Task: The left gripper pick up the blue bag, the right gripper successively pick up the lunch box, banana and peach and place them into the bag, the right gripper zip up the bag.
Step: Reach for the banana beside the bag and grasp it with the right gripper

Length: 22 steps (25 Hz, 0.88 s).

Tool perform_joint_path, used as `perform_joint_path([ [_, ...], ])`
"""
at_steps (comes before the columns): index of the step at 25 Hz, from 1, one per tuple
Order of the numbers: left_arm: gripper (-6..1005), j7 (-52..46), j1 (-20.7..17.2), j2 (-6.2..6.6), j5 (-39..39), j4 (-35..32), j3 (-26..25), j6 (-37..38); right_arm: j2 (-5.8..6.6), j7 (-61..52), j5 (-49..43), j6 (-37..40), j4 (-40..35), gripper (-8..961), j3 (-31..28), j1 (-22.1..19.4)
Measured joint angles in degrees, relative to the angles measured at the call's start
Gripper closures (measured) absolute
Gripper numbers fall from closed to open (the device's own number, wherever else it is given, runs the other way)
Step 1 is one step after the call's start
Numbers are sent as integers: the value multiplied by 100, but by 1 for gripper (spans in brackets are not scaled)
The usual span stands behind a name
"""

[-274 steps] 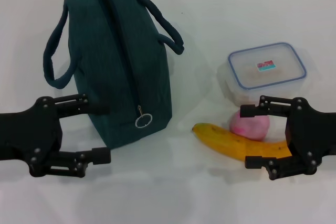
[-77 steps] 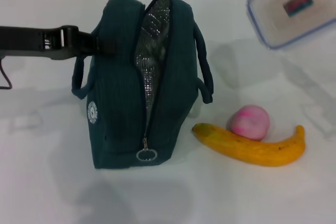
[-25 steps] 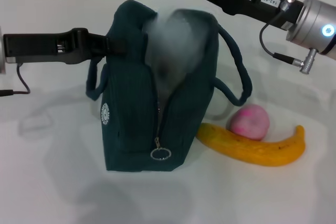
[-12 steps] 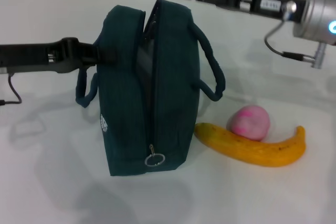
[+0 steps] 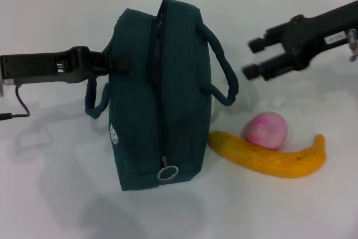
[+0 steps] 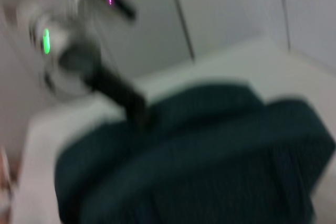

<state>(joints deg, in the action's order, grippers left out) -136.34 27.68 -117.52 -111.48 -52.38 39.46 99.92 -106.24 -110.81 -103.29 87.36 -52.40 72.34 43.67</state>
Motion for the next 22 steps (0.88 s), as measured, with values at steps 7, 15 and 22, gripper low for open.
perform_joint_path([
  [7, 970, 10, -2, -15, 4, 0, 0, -9, -90, -638, -2173, 1307, -1052, 211, -196, 465],
  [15, 970, 47, -101, -17, 7, 0, 0, -9, -601, -787, -3979, 2403, -2281, 210, -226, 496],
  [22, 970, 211, -105, -57, 12, 3, -2, -11, -875, -770, -4354, 2619, -2244, 215, 70, 450],
])
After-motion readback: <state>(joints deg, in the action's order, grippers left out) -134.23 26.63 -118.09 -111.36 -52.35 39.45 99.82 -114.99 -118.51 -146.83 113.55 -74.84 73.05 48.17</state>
